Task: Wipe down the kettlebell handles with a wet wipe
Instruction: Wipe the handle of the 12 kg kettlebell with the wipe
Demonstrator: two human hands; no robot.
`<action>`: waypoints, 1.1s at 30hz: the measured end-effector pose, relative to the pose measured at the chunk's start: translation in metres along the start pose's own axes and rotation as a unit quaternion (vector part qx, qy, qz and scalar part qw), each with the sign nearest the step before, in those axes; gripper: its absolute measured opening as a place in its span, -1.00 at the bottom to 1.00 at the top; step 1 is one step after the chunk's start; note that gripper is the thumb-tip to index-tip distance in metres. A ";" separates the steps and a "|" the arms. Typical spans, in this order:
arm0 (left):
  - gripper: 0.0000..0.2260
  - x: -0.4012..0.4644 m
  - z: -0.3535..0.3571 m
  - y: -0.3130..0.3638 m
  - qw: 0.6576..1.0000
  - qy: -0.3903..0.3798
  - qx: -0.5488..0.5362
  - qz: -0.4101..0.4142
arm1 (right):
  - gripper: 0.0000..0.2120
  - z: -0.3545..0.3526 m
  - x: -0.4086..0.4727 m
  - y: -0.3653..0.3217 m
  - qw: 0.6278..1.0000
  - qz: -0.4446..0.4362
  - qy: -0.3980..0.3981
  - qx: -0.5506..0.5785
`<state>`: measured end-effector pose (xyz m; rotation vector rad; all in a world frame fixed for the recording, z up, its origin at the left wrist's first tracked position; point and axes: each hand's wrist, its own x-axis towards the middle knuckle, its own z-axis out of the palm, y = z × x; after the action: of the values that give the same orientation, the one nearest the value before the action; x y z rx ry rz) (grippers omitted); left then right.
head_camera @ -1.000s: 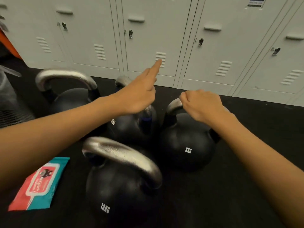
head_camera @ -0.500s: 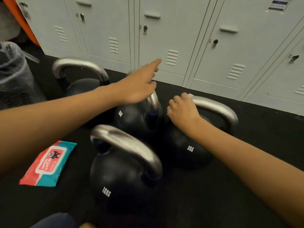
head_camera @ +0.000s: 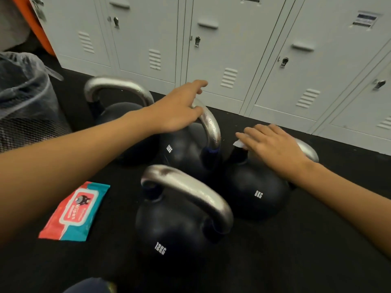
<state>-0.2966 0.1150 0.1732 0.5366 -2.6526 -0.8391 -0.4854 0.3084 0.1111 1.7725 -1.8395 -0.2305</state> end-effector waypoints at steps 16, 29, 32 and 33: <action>-0.63 0.031 0.048 -0.089 0.948 0.173 -0.216 -0.156 | -0.66 -0.012 0.065 -0.080 0.741 0.414 0.077 0.523; -0.59 0.027 0.089 -0.118 0.951 0.117 -0.218 -0.187 | -0.54 0.008 0.055 -0.119 0.260 0.508 0.144 0.808; -0.52 0.020 0.091 -0.115 0.964 0.105 -0.169 -0.179 | -0.49 0.004 0.057 -0.113 0.291 0.494 0.139 0.807; -0.50 0.017 0.092 -0.114 0.968 0.091 -0.156 -0.173 | -0.51 0.002 0.059 -0.112 0.294 0.481 0.140 0.814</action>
<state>-0.3184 0.0655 0.0360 0.9557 -2.2345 -1.2143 -0.3873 0.2390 0.0702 0.4305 -2.2004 3.0546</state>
